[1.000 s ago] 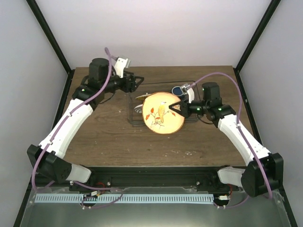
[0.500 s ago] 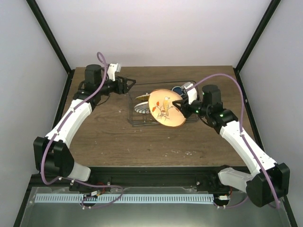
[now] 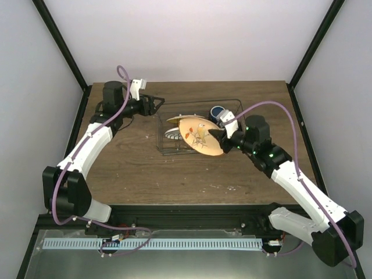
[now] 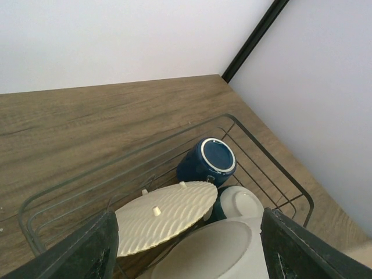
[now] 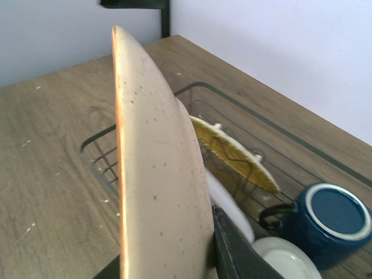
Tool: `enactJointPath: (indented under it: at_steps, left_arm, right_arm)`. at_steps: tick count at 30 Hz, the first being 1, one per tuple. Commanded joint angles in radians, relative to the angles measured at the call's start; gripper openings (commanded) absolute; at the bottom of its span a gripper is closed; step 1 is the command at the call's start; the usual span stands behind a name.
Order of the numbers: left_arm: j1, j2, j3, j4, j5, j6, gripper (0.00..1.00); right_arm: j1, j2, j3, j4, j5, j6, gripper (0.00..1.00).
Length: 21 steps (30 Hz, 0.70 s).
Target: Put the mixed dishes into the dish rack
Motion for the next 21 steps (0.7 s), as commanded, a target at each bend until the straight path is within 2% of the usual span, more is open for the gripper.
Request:
enactJointPath:
  at_steps: [1,6,12,21]
  left_arm:
    - [0.010,0.013,-0.022,0.058,0.019,-0.009,0.68]
    - [0.014,0.022,-0.039,0.073,0.018,-0.012,0.68]
    - [0.015,0.022,-0.052,0.083,0.017,-0.014,0.68]
    - [0.016,0.023,-0.071,0.089,0.005,-0.010,0.68]
  right_arm:
    - [0.115,-0.051,-0.004,0.139,0.022,-0.089,0.01]
    - [0.263,-0.043,-0.044,0.167,0.188,-0.172,0.01]
    - [0.327,0.025,-0.029,0.183,0.353,-0.253,0.01]
    - [0.401,-0.039,-0.058,0.244,0.465,-0.394,0.01]
